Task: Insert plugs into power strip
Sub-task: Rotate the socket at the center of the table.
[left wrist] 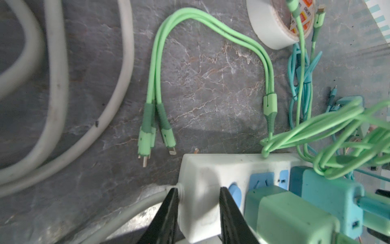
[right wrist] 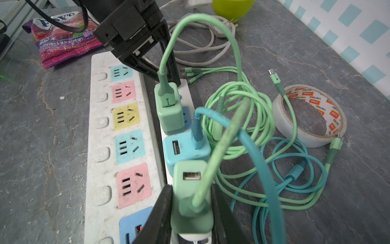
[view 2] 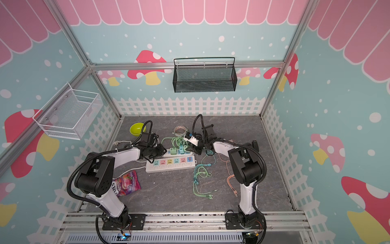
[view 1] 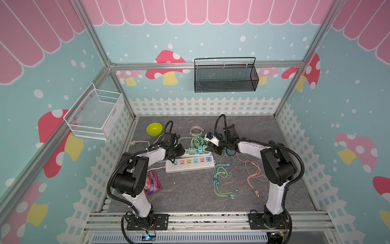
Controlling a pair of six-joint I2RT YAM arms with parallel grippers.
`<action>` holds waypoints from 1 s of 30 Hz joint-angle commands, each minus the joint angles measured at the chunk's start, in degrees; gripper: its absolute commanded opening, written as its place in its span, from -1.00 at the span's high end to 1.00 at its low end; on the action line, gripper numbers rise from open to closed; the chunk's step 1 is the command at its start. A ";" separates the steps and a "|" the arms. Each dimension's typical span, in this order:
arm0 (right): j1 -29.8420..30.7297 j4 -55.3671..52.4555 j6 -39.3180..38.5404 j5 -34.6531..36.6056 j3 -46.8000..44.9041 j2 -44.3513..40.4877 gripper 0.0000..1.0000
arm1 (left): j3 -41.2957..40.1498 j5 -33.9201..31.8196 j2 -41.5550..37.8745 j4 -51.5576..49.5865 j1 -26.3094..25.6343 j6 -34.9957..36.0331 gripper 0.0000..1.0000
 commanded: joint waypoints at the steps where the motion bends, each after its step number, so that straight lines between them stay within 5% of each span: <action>1: 0.57 -1.00 -2.37 -0.76 0.86 1.55 1.00 | 0.83 -0.81 2.07 -1.55 0.18 0.83 0.34; 30: 0.84 -0.07 -2.92 -5.77 -3.54 0.21 1.00 | 2.52 -1.40 3.60 -2.89 0.33 1.40 0.34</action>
